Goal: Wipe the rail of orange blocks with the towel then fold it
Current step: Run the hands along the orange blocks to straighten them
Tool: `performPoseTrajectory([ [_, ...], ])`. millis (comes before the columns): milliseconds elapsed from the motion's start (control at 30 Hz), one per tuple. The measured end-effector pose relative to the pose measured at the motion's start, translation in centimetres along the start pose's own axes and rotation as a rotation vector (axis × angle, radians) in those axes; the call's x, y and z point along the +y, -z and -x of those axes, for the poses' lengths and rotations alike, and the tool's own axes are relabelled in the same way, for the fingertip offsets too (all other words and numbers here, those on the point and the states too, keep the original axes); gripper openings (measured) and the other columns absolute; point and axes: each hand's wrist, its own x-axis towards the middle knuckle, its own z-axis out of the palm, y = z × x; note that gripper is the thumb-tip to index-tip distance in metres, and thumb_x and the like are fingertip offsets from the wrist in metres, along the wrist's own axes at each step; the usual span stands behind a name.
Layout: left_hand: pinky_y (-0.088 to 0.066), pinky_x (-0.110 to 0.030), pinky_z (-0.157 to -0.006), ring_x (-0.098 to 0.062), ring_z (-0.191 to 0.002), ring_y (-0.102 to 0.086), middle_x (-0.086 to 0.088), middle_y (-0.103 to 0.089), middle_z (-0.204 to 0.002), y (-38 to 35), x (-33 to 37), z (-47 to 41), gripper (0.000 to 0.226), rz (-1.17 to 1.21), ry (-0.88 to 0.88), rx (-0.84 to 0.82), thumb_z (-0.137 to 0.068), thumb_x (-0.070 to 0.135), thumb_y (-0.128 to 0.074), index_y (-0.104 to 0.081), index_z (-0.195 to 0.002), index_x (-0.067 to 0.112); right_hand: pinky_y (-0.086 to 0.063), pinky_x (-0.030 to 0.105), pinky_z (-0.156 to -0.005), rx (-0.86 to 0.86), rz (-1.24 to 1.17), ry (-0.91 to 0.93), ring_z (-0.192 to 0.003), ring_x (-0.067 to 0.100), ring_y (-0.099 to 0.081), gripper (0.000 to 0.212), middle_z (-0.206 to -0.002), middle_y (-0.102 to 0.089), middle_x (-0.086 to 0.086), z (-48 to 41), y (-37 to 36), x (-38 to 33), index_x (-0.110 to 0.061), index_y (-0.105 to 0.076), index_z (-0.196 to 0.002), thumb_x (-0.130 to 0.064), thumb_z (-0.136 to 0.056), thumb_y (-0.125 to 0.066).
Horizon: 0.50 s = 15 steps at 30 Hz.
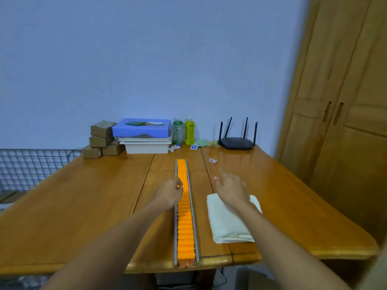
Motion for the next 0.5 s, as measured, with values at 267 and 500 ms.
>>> performPoseTrajectory([
  [267, -0.046, -0.029, -0.09, -0.021, -0.126, -0.056, -0.003, -0.059, -0.142, 0.7, -2.2, -5.5, 0.042, -0.047, 0.05, 0.026, -0.104, 0.027, -0.053, -0.051, -0.146, 0.021, -0.041, 0.053, -0.106, -0.163, -0.199, 0.066, -0.135, 0.033, -0.045, 0.059, -0.141, -0.056, 0.008, -8.5, -4.7, -3.9, -0.029, -0.033, -0.155, -0.055, -0.103, -0.033],
  [500, -0.049, -0.042, -0.101, -0.028, -0.129, -0.055, -0.009, -0.056, -0.145, -0.6, -4.7, -13.7, 0.045, -0.098, 0.077, -0.024, -0.105, 0.029, -0.048, -0.045, -0.15, 0.022, -0.044, 0.052, -0.103, -0.238, -0.229, 0.08, -0.132, 0.036, -0.048, 0.055, -0.145, -0.054, 0.011, -15.3, -8.9, -4.7, -0.027, -0.035, -0.154, -0.049, -0.103, -0.034],
])
